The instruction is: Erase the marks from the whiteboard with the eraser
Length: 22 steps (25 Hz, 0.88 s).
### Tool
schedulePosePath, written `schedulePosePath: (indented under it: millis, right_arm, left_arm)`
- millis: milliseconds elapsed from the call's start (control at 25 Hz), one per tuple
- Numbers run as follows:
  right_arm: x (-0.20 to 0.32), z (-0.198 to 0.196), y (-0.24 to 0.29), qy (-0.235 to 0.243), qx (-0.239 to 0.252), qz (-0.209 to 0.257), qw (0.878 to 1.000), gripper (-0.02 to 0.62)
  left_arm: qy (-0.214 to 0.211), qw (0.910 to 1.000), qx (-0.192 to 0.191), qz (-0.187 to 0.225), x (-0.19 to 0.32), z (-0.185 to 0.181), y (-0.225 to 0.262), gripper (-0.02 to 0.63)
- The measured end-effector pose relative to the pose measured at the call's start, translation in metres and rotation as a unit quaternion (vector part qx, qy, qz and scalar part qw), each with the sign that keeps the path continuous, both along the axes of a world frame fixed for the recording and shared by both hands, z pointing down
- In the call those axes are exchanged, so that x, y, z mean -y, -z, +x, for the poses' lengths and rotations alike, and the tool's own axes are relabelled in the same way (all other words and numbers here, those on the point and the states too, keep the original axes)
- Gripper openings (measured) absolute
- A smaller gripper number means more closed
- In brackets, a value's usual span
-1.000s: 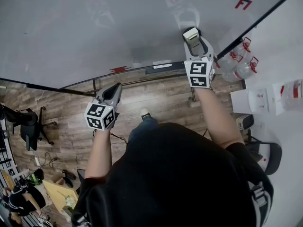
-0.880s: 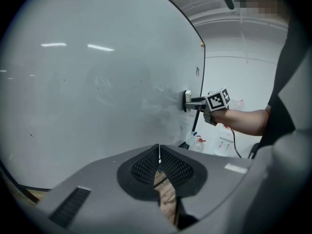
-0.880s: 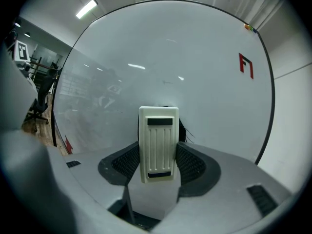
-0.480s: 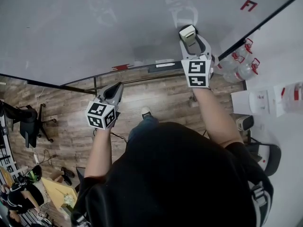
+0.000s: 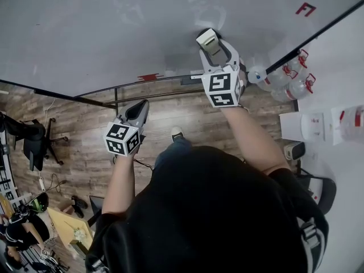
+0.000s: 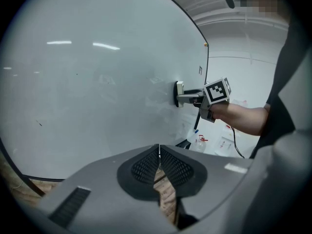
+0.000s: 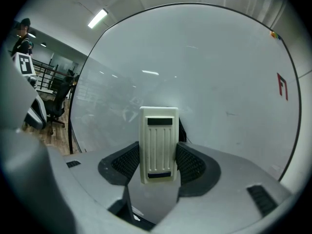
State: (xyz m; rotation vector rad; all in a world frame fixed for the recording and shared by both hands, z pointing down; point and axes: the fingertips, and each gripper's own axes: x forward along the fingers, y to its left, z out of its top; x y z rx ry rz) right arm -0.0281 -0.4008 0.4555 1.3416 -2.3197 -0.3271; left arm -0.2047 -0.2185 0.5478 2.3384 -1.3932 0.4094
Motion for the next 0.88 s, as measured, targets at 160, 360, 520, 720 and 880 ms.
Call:
schedulePosePath:
  millis: [160, 360, 520, 720, 880]
  right_arm:
    - [-0.005, -0.026, -0.004, 0.021, -0.010, -0.004, 1.000, 0.229]
    - [-0.013, -0.055, -0.015, 0.055, -0.028, -0.013, 0.998, 0.229]
    - [-0.020, -0.079, -0.028, 0.082, -0.042, -0.021, 0.996, 0.229]
    - [-0.024, -0.096, -0.041, 0.101, -0.055, -0.029, 0.993, 0.229]
    - [-0.026, -0.102, -0.047, 0.108, -0.060, -0.035, 0.992, 0.229]
  left_arm:
    - [0.006, 1.0000, -0.001, 0.001, -0.003, -0.004, 0.000, 0.021]
    - [0.013, 0.9999, 0.000, -0.002, -0.007, -0.008, -0.002, 0.021]
    - [0.017, 0.9998, 0.000, -0.003, -0.010, -0.011, -0.003, 0.020]
    - [0.024, 0.9997, -0.001, -0.004, -0.012, -0.018, -0.003, 0.020]
    - [0.027, 0.9996, -0.001, -0.005, -0.015, -0.021, -0.004, 0.020]
